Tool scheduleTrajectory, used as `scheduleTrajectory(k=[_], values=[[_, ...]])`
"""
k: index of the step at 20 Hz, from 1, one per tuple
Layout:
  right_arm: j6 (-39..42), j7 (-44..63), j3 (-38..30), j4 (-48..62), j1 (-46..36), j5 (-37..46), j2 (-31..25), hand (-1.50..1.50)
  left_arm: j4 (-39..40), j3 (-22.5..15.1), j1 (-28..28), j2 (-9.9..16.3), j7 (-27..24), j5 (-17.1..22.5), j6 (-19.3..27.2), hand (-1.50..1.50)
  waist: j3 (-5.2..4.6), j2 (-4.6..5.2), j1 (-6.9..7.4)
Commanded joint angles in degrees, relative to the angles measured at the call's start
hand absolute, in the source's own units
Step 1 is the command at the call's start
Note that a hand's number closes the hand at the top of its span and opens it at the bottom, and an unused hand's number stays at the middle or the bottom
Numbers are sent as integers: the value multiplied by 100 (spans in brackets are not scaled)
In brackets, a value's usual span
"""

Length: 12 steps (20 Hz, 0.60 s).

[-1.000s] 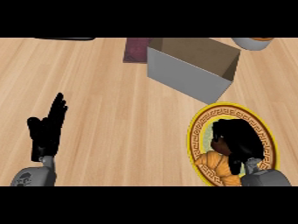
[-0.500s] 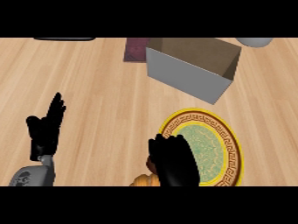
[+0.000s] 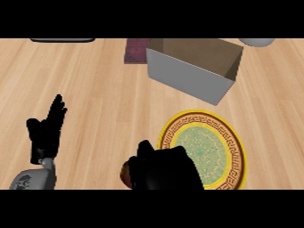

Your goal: Pick the sweet potato from the plate and place it in the cardboard box

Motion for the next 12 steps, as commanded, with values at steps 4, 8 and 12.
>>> scheduleTrajectory(k=[4,8,12], values=[[1111,645,-1287,-94,-1046,-267,66,150,-267,59,157,77,112,89,-76,0,4,11,-28],[1086,404,-1822,72,-1457,-173,66,150,133,172,-6,136,-59,118,-143,0,5,17,-51],[506,-434,-2457,743,-1411,-13,19,150,-245,172,-105,298,354,193,-298,0,11,26,-33]])
